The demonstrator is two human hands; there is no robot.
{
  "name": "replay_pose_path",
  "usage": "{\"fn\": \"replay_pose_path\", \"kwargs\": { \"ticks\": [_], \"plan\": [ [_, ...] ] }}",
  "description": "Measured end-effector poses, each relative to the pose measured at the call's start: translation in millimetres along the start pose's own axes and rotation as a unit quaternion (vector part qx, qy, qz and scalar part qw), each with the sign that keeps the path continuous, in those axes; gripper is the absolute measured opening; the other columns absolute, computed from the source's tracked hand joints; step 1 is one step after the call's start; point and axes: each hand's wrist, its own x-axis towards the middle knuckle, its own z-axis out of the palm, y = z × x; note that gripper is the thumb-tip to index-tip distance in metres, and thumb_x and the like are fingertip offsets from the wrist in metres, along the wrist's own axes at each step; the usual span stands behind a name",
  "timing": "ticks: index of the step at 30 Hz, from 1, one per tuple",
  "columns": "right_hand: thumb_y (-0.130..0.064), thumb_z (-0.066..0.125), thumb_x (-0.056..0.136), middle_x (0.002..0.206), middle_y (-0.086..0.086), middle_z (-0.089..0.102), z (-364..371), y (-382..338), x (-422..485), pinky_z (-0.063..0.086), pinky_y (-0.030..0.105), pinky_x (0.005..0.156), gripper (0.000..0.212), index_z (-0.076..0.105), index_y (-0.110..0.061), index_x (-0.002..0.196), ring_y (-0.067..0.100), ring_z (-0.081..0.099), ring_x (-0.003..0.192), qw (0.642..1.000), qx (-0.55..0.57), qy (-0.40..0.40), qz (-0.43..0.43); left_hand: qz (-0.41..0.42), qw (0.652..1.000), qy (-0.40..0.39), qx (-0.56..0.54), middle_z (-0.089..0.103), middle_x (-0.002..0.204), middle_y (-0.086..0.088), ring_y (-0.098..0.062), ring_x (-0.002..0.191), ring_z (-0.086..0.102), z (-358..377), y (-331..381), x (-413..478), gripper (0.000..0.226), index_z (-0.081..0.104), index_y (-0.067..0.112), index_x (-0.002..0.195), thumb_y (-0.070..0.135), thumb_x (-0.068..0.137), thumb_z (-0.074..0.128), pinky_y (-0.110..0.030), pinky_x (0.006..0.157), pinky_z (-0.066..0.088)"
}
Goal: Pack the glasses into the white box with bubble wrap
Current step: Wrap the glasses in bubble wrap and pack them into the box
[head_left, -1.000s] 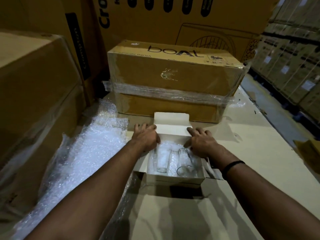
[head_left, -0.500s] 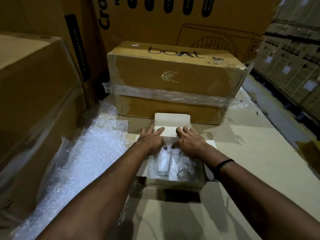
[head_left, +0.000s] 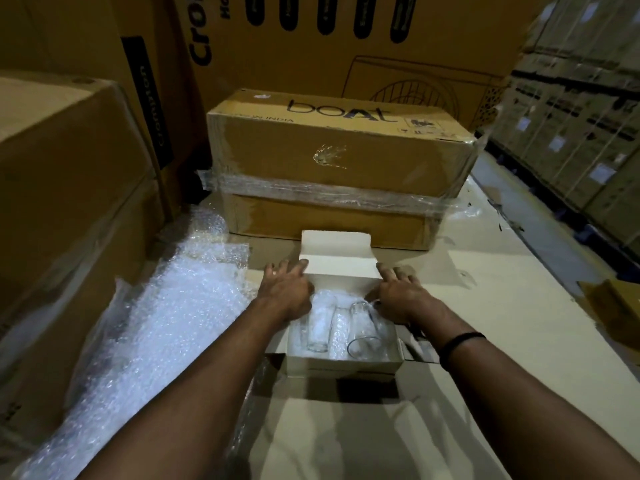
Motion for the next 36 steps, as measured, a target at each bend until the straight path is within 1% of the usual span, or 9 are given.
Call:
{"fn": "replay_pose_path", "kwargs": {
  "ticks": [6,10,14,18,23,26,31,34,36],
  "plan": [
    [-0.044,0.054,0.093,0.162,0.008,0.009,0.7,12.8,-28.3,0.018,0.047,0.118,0.037,0.054,-0.047,0.13,0.031,0.013,0.147,0.99,0.101,0.1,-0.005,-0.037,0.985,0.098,-0.139,0.02,0.161,0.0,-0.026,0.147,0.008,5.4,-11.2,-33.0,0.042,0.056,0.041,0.129,0.035,0.088,0.06,-0.05,0.116,0.009],
    [-0.044,0.061,0.087,0.158,0.011,0.023,20.9,18.5,-50.9,0.037,0.038,0.109,0.045,0.054,-0.042,0.132,0.029,0.038,0.137,0.972,0.199,0.114,0.057,-0.141,0.968,0.048,-0.204,0.005,0.163,-0.003,-0.036,0.145,0.01,19.8,-7.2,-68.5,0.066,0.034,0.042,0.145,0.052,0.086,0.062,-0.055,0.11,0.026],
    [-0.025,0.062,0.083,0.153,0.014,0.023,50.4,3.5,-65.3,0.041,0.035,0.106,0.062,0.045,-0.033,0.141,0.031,0.047,0.129,0.94,0.309,0.107,0.099,-0.155,0.945,0.054,-0.282,0.0,0.163,-0.008,-0.038,0.135,0.038,39.3,3.6,-85.7,0.083,0.02,0.04,0.151,0.031,0.083,0.067,-0.043,0.101,0.045],
    [-0.03,0.055,0.075,0.144,0.016,0.04,61.3,-6.4,-71.5,0.046,0.037,0.1,0.061,0.053,-0.033,0.136,0.033,0.053,0.122,0.907,0.37,0.168,0.108,-0.141,0.933,0.086,-0.319,0.007,0.163,-0.011,-0.035,0.135,0.041,41.2,3.9,-93.2,0.082,0.023,0.037,0.152,0.022,0.081,0.061,-0.037,0.098,0.046],
    [-0.025,0.055,0.082,0.144,0.015,0.042,73.2,-8.7,-92.5,0.047,0.037,0.099,0.054,0.056,-0.028,0.135,0.029,0.049,0.128,0.907,0.363,0.19,0.098,-0.138,0.91,0.095,-0.379,0.009,0.162,-0.008,-0.029,0.142,0.031,44.9,10.1,-114.6,0.078,0.03,0.034,0.151,0.019,0.082,0.063,-0.032,0.105,0.037],
    [-0.025,0.055,0.083,0.148,0.012,0.039,83.8,-10.4,-101.8,0.046,0.036,0.1,0.053,0.055,-0.029,0.136,0.029,0.05,0.127,0.905,0.357,0.203,0.11,-0.123,0.911,0.085,-0.385,0.004,0.163,-0.007,-0.027,0.146,0.025,53.0,17.5,-125.8,0.078,0.026,0.035,0.152,0.019,0.085,0.061,-0.03,0.107,0.034],
    [-0.019,0.057,0.086,0.15,0.012,0.038,87.1,-15.5,-105.7,0.042,0.032,0.101,0.052,0.054,-0.027,0.137,0.029,0.048,0.13,0.903,0.346,0.225,0.121,-0.107,0.908,0.084,-0.396,0.008,0.163,-0.008,-0.025,0.147,0.02,55.8,18.3,-126.6,0.076,0.024,0.034,0.153,0.019,0.087,0.058,-0.031,0.109,0.031],
    [-0.025,0.055,0.088,0.152,0.012,0.035,82.1,-17.2,-108.2,0.043,0.036,0.1,0.053,0.049,-0.032,0.14,0.033,0.05,0.126,0.917,0.321,0.195,0.131,-0.095,0.916,0.088,-0.379,0.006,0.163,-0.01,-0.028,0.147,0.02,58.3,14.4,-127.3,0.07,0.024,0.033,0.153,0.033,0.093,0.059,-0.033,0.111,0.029],
    [-0.033,0.054,0.089,0.152,0.014,0.035,75.8,-22.4,-117.7,0.041,0.044,0.1,0.051,0.049,-0.032,0.139,0.039,0.046,0.127,0.938,0.206,0.232,0.152,-0.092,0.914,0.122,-0.376,0.01,0.163,-0.009,-0.03,0.145,0.025,57.4,12.0,-134.3,0.067,0.03,0.031,0.151,0.049,0.093,0.056,-0.036,0.113,0.029]
  ]
}}
